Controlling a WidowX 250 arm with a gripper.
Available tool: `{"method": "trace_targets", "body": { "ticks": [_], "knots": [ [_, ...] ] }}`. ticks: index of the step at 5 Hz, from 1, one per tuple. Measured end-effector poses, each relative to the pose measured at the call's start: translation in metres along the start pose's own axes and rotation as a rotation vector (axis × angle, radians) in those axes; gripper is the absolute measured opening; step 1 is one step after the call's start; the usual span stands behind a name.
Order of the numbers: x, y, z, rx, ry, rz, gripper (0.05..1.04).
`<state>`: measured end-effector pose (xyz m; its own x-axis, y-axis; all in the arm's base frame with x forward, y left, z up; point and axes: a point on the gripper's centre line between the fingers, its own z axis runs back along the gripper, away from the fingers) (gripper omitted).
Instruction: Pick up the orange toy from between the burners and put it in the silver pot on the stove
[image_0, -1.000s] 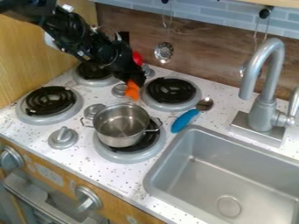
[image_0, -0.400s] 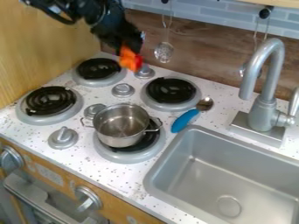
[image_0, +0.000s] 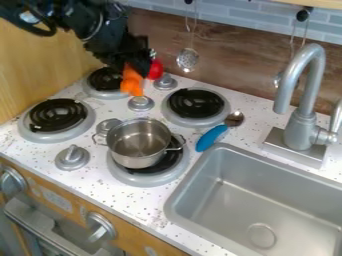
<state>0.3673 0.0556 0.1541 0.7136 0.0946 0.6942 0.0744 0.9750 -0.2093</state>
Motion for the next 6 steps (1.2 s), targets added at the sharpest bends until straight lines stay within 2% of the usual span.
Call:
{"method": "trace_targets", "body": {
  "ticks": [1, 2, 3, 5, 6],
  "knots": [
    [-0.027, 0.006, 0.0, 0.034, 0.033, -0.017, 0.501],
    [-0.038, 0.016, -0.006, 0.078, 0.037, -0.051, 0.501],
    [-0.053, 0.02, -0.023, 0.079, 0.079, -0.078, 0.501],
    [-0.075, 0.018, -0.052, 0.035, 0.142, -0.109, 0.501],
    [-0.078, 0.014, -0.058, -0.006, 0.15, -0.112, 0.537]
  ]
}}
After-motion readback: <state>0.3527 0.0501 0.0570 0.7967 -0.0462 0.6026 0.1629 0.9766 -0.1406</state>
